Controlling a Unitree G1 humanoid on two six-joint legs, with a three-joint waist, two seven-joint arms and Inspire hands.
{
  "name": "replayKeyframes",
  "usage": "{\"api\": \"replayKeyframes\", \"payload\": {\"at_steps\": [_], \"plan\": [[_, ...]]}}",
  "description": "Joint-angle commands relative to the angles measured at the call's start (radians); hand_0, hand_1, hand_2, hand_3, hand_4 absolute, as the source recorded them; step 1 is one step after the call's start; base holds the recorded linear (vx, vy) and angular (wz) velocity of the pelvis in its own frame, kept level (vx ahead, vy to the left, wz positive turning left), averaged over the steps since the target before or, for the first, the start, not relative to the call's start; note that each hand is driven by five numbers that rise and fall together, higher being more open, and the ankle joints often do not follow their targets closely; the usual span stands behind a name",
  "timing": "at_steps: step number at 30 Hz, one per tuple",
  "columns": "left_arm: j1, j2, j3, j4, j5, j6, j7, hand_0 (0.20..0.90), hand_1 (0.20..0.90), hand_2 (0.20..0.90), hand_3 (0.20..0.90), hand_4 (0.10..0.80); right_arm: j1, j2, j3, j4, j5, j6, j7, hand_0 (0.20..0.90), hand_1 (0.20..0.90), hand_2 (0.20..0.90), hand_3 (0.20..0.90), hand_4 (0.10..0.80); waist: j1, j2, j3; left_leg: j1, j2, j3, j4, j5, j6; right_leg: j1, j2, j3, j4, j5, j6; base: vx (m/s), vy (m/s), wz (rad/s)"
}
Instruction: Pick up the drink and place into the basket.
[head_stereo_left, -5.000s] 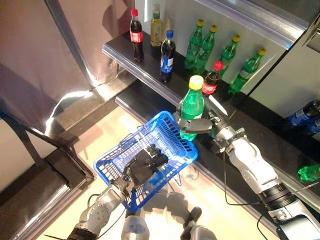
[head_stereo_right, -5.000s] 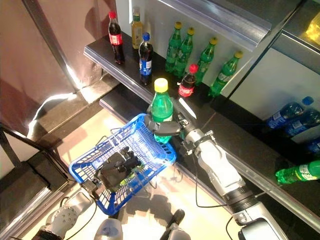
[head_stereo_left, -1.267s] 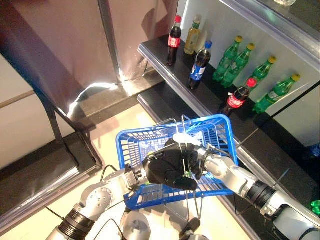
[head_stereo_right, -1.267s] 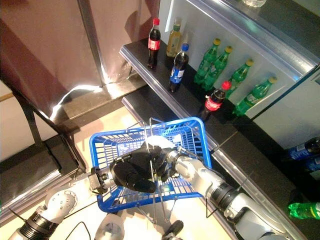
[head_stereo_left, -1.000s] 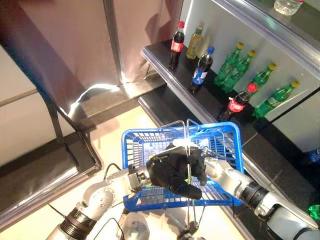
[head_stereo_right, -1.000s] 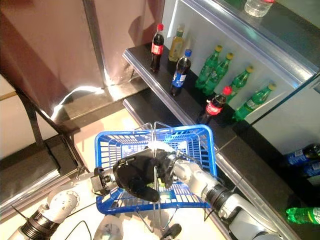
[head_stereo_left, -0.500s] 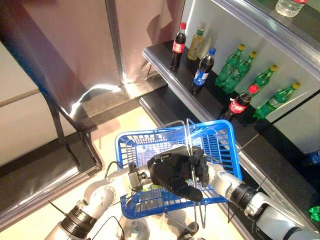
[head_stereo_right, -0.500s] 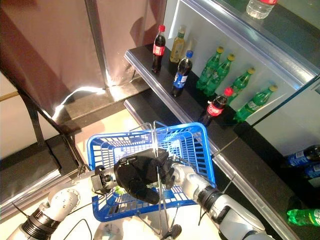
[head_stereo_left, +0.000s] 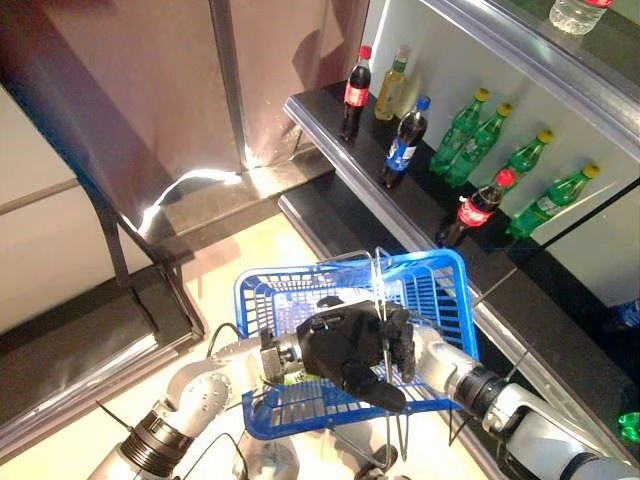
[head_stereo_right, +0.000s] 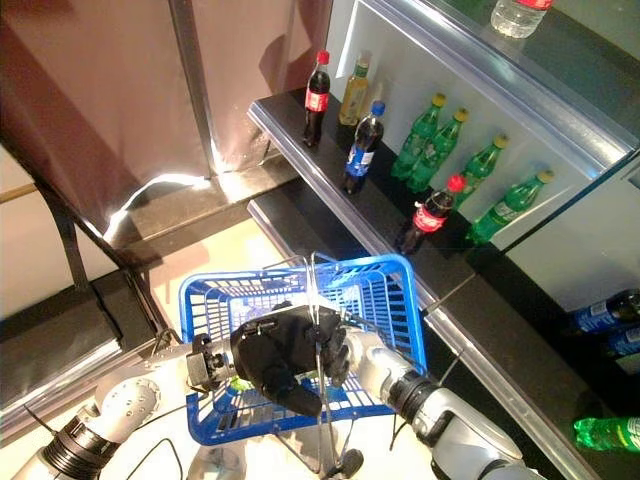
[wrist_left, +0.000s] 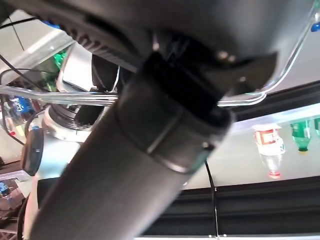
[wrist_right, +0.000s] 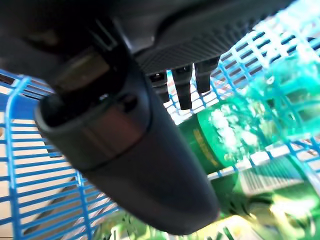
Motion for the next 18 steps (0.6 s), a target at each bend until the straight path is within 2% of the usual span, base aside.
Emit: {"api": "replayKeyframes", "payload": {"at_steps": [1,8,13,18], "plan": [[-0.170,-0.242,-0.062,-0.265,-0.201,-0.143,-0.174,0.300,0.300,0.300,0.200,0.100,-0.120,0.025,0.029,0.061,-0.025,-0.041,-0.046,0.900,0.900,0.900,0.900,0.800,0.021,0.031,-0.240,-0.074,-0.127,-0.031,-0.055,0.081,0.086,0.173,0.075,-0.036,-0.002,-0.170,0.038,0.000,0.000,0.00],[-0.171,-0.244,-0.056,-0.264,-0.193,-0.152,-0.157,0.300,0.300,0.300,0.200,0.100,-0.118,0.026,0.020,0.063,-0.013,-0.048,-0.054,0.900,0.900,0.900,0.900,0.800,0.020,0.029,-0.238,-0.074,-0.125,-0.030,-0.055,0.082,0.086,0.172,0.077,-0.034,-0.002,-0.169,0.037,0.000,0.000,0.00],[-0.166,-0.234,-0.046,-0.258,-0.163,-0.205,-0.121,0.300,0.300,0.300,0.200,0.100,-0.107,0.014,0.003,0.026,0.035,-0.040,-0.083,0.900,0.900,0.900,0.900,0.800,0.015,0.031,-0.237,-0.073,-0.126,-0.029,-0.055,0.082,0.086,0.170,0.077,-0.031,-0.002,-0.168,0.037,0.000,0.000,0.00],[-0.142,-0.213,-0.001,-0.245,-0.127,-0.262,-0.079,0.300,0.300,0.300,0.200,0.100,-0.076,-0.018,-0.038,-0.054,0.073,-0.038,-0.092,0.900,0.900,0.900,0.900,0.800,0.003,0.037,-0.238,-0.071,-0.125,-0.017,-0.055,0.084,0.086,0.169,0.076,-0.022,-0.002,-0.166,0.039,0.000,0.000,0.00]]}}
